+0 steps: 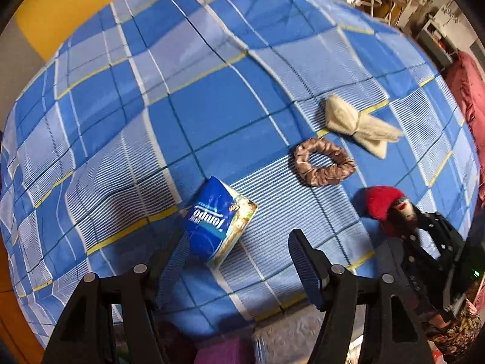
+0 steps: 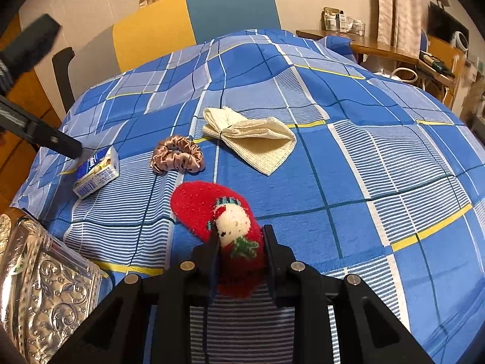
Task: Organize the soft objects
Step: 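Grasp the blue Tempo tissue pack with the left tool while the right tool holds the stocking, then carry the Tempo tissue pack into the gold tray with the left tool, then lower the red Christmas stocking into the gold tray and open the right tool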
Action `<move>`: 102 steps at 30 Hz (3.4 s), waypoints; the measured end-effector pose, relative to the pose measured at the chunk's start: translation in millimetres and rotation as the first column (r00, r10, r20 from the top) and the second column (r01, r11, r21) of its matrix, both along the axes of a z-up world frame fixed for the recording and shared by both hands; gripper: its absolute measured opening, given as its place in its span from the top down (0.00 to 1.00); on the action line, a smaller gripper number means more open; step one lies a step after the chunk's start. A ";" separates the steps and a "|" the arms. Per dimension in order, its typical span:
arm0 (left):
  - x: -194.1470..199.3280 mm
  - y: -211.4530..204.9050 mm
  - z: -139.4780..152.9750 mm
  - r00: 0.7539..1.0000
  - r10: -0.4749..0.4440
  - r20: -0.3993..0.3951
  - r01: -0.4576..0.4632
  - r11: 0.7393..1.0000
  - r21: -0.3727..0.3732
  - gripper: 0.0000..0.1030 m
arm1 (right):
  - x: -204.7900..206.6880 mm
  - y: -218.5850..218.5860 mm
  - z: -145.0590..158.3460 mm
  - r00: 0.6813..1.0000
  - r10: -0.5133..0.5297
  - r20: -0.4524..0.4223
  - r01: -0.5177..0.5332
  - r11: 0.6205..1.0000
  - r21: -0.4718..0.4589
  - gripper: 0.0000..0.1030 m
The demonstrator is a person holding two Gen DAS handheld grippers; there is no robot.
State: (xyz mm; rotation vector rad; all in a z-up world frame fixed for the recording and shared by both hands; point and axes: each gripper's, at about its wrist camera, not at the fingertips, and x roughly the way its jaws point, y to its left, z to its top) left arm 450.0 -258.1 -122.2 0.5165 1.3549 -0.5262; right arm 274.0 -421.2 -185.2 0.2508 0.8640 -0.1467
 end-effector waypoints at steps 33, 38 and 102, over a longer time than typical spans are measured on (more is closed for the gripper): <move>7.4 -36.6 -55.6 0.981 -0.190 0.044 0.167 0.935 0.312 0.41 | 2.6 -0.9 -0.2 1.000 0.000 -0.021 0.000 1.000 0.008 0.73; 6.5 -30.5 -27.0 0.983 -0.135 0.121 0.101 0.961 0.256 0.42 | 3.0 -1.9 -0.4 1.000 0.002 -0.025 -0.002 1.000 0.013 0.73; -259.7 278.9 19.2 0.809 0.584 0.066 -0.476 0.718 -0.507 0.41 | -2.0 -16.0 12.7 0.999 -0.034 -0.004 0.034 0.989 0.141 0.76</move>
